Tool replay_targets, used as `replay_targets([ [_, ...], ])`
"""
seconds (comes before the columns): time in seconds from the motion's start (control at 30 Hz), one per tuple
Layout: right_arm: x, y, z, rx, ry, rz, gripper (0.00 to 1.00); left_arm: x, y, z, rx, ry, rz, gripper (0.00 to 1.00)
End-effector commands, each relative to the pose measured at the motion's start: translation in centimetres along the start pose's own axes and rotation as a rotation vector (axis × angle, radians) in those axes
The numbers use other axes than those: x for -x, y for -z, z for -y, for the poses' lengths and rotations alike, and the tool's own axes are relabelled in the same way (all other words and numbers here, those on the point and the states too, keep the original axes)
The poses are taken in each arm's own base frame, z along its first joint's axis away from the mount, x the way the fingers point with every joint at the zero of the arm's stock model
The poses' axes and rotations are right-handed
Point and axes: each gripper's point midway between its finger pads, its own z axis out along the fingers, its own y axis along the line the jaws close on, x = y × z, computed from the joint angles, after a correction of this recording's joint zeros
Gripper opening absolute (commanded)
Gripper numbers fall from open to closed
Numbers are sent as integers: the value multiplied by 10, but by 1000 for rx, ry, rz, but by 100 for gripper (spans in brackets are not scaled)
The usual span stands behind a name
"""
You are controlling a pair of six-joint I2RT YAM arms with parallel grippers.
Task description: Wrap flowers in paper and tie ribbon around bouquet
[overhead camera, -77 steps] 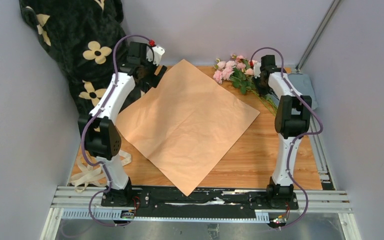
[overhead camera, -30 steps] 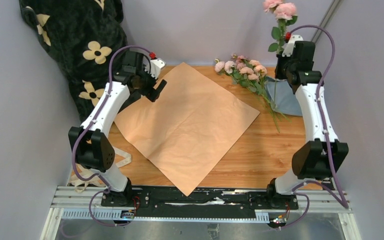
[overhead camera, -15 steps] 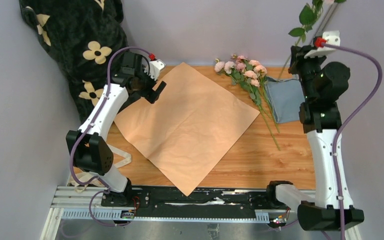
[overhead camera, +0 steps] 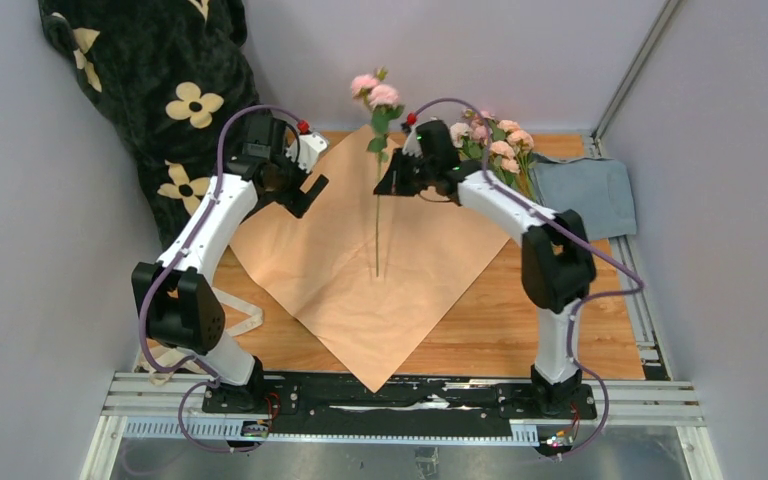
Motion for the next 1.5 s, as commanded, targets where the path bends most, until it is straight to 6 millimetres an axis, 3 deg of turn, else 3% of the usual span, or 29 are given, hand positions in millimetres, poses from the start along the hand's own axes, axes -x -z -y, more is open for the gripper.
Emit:
replay_targets([
  [0.0, -26, -41, -28, 16, -72, -110, 0, -23, 7, -6, 43, -25, -56, 100],
  [0.13, -63, -83, 4, -43, -165, -191, 0, -40, 1, -3, 35, -27, -99, 100],
  [0.3, -99, -108, 61, -217, -77, -310, 0, -42, -2, 0, 20, -22, -104, 100],
  [0.37, -93, -106, 62, -218, 18, -365, 17, -41, -3, 1, 15, -18, -102, 100],
  [0.4, -92, -97, 58, -190, 97, -416, 29, -40, -4, 3, 6, -15, -98, 100],
  [0.47, -71, -77, 51, -206, 201, -429, 40, -41, -6, 5, -8, -13, -98, 100],
  [0.57, -25, -24, 70, -335, 365, -375, 47, -41, -9, 6, -14, -5, -102, 100],
  [0.63, -6, 21, 96, -433, 380, -345, 49, -42, -8, 7, -17, -2, -101, 100],
  [0.7, 2, 71, 136, -559, 370, -341, 45, -42, -7, 8, -20, -5, -97, 100],
  [0.77, 0, 119, 179, -690, 324, -355, 35, -41, -6, 9, -23, -2, -92, 100],
  [0.87, -25, 181, 246, -874, 196, -459, 25, -39, -4, 10, -25, 9, -81, 100],
  [0.93, -37, 204, 268, -911, 117, -505, 25, -39, -3, 12, -30, 10, -76, 100],
  [1.0, -50, 214, 283, -914, 52, -540, 28, -40, -2, 14, -35, 9, -75, 100],
  [1.13, -69, 207, 300, -824, -97, -540, 31, -43, -2, 15, -37, 9, -79, 100],
  [1.23, -72, 207, 318, -871, -107, -545, 36, -44, -4, 15, -41, 13, -85, 100],
  [1.33, -58, 215, 334, -962, -65, -529, 31, -43, -5, 16, -46, 15, -84, 100],
  [1.47, -28, 208, 348, -988, 18, -449, 24, -44, -7, 17, -51, 15, -86, 100],
])
